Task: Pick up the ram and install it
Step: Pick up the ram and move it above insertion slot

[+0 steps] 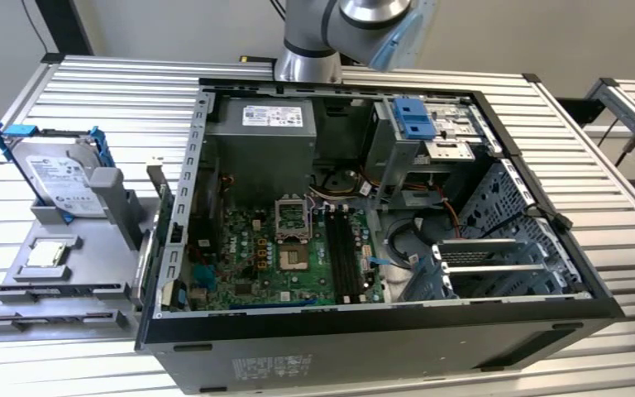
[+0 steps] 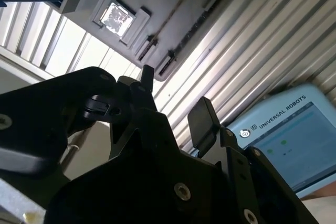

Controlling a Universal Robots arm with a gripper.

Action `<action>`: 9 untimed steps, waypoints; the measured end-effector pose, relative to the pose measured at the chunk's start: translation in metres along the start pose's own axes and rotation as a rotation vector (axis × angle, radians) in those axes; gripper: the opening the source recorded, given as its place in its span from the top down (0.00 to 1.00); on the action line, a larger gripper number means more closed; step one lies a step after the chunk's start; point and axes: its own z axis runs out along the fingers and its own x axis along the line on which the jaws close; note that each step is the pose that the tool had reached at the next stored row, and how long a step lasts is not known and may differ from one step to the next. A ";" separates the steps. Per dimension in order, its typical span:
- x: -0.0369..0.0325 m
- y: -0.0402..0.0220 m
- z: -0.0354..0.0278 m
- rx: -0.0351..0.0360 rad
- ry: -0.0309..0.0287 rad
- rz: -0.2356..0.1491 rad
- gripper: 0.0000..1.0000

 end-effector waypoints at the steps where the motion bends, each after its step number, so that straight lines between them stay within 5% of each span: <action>1: 0.0001 -0.0001 0.0017 0.0000 -0.0001 0.000 0.00; 9: 0.0011 -0.0025 0.0143 0.0010 -0.0003 0.012 0.00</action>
